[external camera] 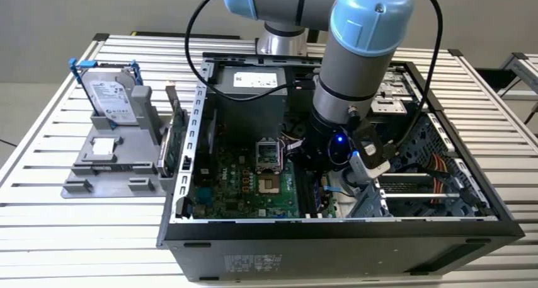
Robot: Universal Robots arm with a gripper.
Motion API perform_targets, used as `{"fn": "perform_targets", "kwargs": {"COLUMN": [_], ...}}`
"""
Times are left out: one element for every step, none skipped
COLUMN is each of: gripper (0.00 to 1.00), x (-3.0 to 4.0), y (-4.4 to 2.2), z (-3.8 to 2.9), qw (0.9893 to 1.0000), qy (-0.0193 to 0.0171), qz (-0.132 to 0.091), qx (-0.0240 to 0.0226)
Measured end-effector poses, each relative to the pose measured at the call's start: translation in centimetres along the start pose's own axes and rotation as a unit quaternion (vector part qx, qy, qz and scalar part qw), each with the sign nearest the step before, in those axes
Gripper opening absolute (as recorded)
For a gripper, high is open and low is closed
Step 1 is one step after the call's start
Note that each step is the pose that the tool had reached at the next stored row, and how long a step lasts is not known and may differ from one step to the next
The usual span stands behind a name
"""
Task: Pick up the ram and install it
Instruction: 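Insert the ram into the slot, then press down the ram until it locks into place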
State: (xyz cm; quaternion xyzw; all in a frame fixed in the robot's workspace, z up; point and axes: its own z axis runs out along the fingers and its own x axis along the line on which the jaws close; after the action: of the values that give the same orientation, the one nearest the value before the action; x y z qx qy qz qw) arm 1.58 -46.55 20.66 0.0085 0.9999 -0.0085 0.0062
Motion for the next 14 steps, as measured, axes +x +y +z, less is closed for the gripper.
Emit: {"fn": "perform_targets", "kwargs": {"gripper": [0.0,0.0,0.0,0.0,1.0,1.0,1.0,1.0,1.0,1.0,1.0,1.0,1.0,1.0], "x": [0.0,0.0,0.0,0.0,-0.02,-0.01,-0.02,-0.01,-0.01,-0.01,-0.01,-0.01,-0.01,-0.01], "y": [0.0,0.0,0.0,0.0,0.07,0.05,0.03,0.0,0.0,0.0,0.0,-0.01,0.0,-0.01], "z": [0.0,0.01,0.01,0.01,0.12,0.14,0.08,0.01,0.02,0.02,-0.03,-0.17,-0.36,-0.65], "qw": [1.0,1.0,1.0,1.0,1.0,1.0,1.0,1.0,1.0,1.0,1.0,1.0,1.0,1.0], "qy": [0.0,0.0,0.0,0.0,-0.0004,-0.0004,-0.0002,0.0,0.0,0.0,0.0,0.0,0.0,0.0], "qz": [0.0,0.0,0.0,0.0,0.0,0.0,0.0,0.0,0.0,0.0,0.0,0.0,0.0,0.0], "qx": [0.0,0.0,-0.0001,-0.0001,-0.002,-0.0017,-0.0009,-0.0001,-0.0002,-0.0001,0.0,0.0,-0.0001,-0.0001]}}
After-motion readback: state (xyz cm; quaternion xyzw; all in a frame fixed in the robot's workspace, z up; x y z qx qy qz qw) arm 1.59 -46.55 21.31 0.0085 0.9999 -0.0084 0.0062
